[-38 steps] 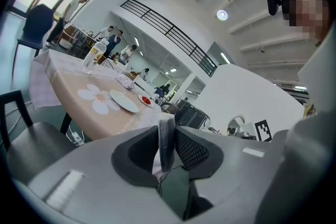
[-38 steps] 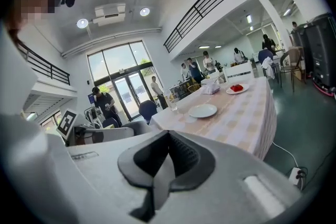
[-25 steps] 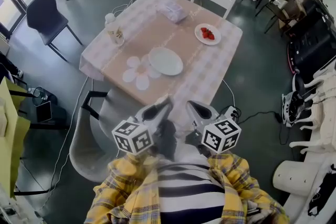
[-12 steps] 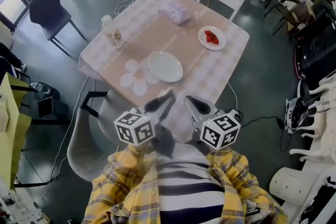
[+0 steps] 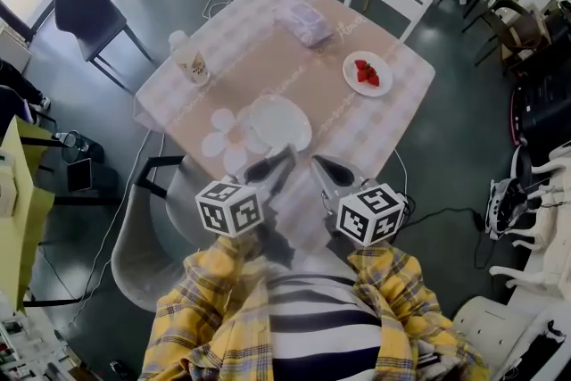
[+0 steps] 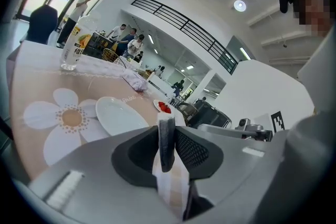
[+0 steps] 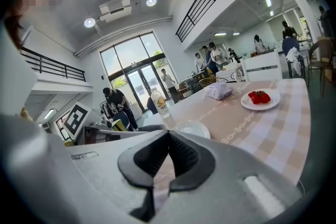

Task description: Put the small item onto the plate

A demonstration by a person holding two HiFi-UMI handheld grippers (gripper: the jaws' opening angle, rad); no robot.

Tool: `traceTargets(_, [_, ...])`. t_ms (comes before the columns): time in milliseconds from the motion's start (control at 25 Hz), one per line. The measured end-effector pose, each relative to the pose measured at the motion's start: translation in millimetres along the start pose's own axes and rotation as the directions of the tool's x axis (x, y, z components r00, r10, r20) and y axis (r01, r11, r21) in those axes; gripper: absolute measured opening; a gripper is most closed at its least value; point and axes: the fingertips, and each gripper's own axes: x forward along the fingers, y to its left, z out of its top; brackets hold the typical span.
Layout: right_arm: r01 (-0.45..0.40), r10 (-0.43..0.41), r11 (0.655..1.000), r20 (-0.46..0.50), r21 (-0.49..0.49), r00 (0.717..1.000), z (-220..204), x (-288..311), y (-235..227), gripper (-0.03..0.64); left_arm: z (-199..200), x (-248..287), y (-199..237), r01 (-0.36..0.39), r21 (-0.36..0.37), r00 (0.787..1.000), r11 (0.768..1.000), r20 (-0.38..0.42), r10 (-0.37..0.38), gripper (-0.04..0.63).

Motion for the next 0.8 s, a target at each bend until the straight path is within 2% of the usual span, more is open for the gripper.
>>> traceTargets(600, [-0.053,0.049,0.998,-0.110,-0.030,0.993,-1,55,-36,-0.003,18,40,55,-0.125,-0.028,0.992,0.992,0.005,0.125,0.095])
traceTargets(800, [-0.073,0.069,0.997,-0.127,-0.031,0.990,1,66,-40,-0.003,26,47,71,-0.158,-0.067,0.987,0.985,0.025,0.160,0.095])
